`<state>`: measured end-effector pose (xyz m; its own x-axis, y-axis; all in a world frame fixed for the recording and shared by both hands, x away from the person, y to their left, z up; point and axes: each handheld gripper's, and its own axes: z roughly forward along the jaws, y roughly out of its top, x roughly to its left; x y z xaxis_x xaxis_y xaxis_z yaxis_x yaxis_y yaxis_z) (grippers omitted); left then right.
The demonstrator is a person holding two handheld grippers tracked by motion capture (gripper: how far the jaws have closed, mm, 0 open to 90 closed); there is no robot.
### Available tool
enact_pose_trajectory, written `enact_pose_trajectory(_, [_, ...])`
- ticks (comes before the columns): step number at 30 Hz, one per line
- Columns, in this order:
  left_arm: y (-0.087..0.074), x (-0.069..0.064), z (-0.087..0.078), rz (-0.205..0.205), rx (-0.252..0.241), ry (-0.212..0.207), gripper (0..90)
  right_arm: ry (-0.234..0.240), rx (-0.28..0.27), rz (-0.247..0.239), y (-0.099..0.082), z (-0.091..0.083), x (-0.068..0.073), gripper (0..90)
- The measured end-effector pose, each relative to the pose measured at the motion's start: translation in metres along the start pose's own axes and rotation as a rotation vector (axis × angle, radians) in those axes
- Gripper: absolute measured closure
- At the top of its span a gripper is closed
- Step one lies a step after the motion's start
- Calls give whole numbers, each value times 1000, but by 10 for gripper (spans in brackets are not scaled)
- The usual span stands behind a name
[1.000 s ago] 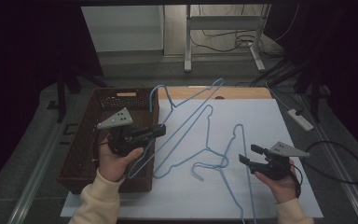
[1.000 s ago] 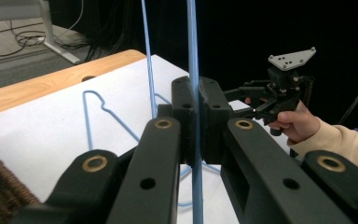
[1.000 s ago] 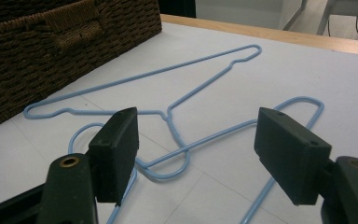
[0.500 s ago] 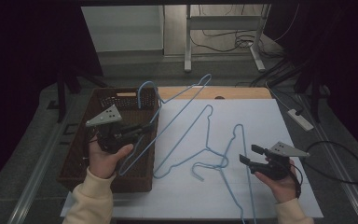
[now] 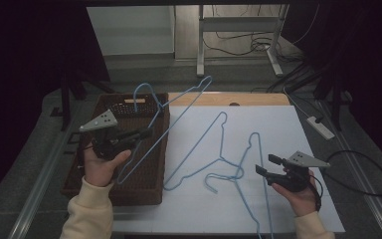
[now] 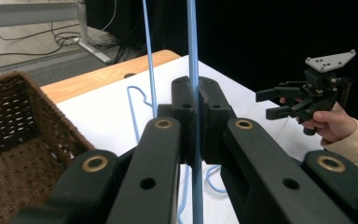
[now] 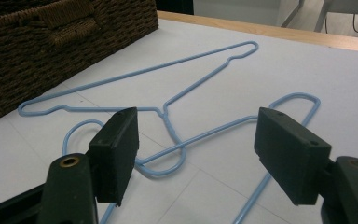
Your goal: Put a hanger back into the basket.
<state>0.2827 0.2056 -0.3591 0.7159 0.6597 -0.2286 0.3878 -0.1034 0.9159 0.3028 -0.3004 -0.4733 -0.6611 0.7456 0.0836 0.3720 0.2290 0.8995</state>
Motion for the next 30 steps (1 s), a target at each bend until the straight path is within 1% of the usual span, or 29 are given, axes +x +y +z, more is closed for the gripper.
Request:
enact_pose_trajectory(14, [-4,18,-14,-9,2,43,867,-4,7,0,-1,0,-1,314])
enact_pose_trajectory(21, [-3,30,-23,1,12,65,867,-8,8,3,-1,1,-1,314])
enact_pose_trajectory(22, [-3,30,-23,1,12,65,867,-7,6,4,-1,0,-1,314])
enact_pose_trajectory(26, [-7,41,-31,8,32,101,867,-9,4,8,-1,1,-2,313])
enact_pose_trajectory(30, [-11,56,-42,-8,34,119,867,-10,10,5,-2,2,-2,313])
